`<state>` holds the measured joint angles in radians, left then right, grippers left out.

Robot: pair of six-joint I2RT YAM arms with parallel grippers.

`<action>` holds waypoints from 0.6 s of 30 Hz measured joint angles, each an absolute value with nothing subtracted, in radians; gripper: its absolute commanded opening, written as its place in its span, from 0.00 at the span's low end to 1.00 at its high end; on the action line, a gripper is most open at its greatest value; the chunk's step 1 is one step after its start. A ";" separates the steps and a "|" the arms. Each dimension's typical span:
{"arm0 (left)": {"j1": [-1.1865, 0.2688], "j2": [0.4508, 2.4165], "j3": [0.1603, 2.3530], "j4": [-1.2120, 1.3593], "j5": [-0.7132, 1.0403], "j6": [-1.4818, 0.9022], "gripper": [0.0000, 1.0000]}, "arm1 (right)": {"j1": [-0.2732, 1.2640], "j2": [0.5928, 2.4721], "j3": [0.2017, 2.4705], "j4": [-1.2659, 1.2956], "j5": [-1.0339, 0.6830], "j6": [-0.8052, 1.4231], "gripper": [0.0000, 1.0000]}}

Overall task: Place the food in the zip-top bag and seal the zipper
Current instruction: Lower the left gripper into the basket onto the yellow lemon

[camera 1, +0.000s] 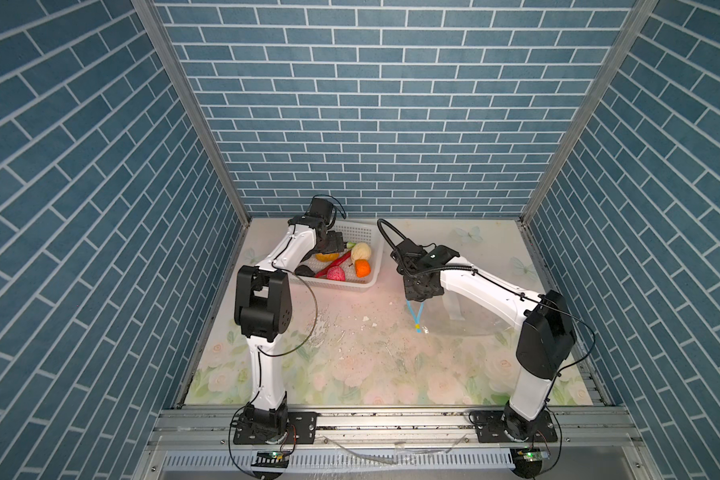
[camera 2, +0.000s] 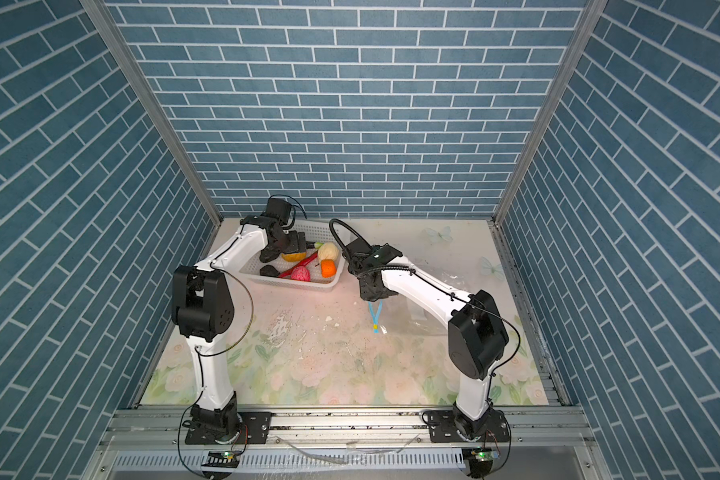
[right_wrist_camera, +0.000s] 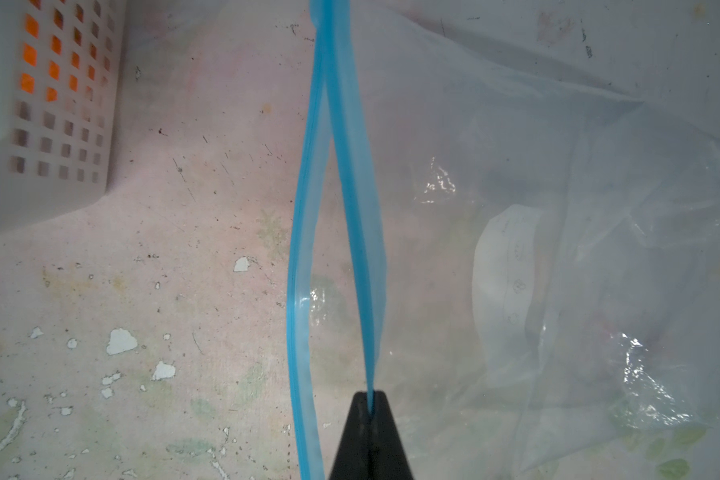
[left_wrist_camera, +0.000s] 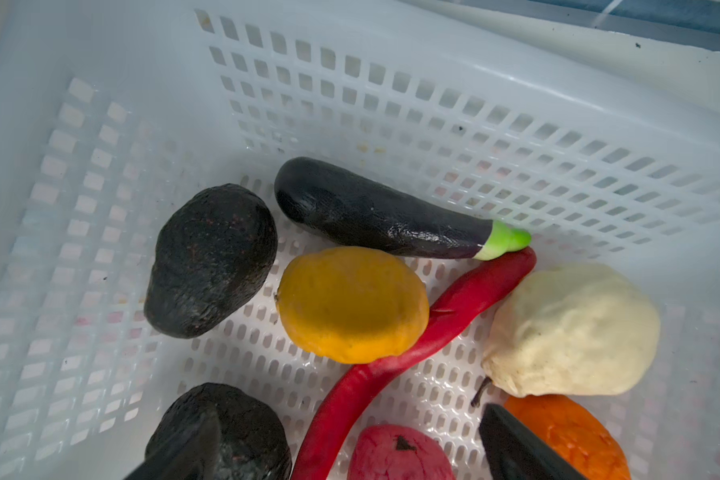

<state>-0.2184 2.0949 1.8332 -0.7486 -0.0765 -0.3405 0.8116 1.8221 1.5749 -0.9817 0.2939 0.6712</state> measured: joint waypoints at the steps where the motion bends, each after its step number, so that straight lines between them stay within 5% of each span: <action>1: -0.218 2.110 1.848 -0.754 -0.074 -0.339 0.99 | 0.812 1.826 1.575 -0.982 0.293 0.671 0.00; 18: -0.218 2.292 2.047 -0.852 -0.088 -0.329 0.99 | 0.812 1.865 1.613 -0.981 0.280 0.647 0.00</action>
